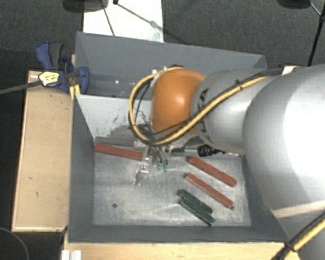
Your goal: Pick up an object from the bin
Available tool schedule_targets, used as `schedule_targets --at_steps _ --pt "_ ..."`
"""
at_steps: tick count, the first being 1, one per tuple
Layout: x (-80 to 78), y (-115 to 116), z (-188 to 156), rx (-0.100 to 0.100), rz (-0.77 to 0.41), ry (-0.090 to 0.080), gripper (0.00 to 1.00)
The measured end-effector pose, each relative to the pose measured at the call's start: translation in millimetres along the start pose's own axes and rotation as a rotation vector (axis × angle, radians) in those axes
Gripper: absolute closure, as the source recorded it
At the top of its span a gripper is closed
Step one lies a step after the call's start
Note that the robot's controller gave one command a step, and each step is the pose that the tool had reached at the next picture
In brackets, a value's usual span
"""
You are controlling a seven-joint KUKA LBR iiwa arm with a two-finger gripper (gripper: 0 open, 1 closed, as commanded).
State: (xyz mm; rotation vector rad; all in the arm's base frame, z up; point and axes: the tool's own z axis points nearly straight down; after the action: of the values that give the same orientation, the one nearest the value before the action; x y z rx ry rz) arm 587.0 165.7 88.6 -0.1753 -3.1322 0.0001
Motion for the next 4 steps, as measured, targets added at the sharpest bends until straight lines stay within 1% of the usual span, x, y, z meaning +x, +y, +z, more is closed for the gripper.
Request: schedule_targets --at_steps 1,2,3,4 --pt "-0.5 -4.3 -28.7 -0.002 0.236 -0.006 0.0" --pt "-8.1 -13.9 15.4 -0.005 0.158 -0.013 0.0" --pt "-6.9 -6.7 13.8 -0.007 0.449 -0.017 1.0" --pt "-6.9 -6.7 13.8 -0.007 0.449 -0.017 1.0"
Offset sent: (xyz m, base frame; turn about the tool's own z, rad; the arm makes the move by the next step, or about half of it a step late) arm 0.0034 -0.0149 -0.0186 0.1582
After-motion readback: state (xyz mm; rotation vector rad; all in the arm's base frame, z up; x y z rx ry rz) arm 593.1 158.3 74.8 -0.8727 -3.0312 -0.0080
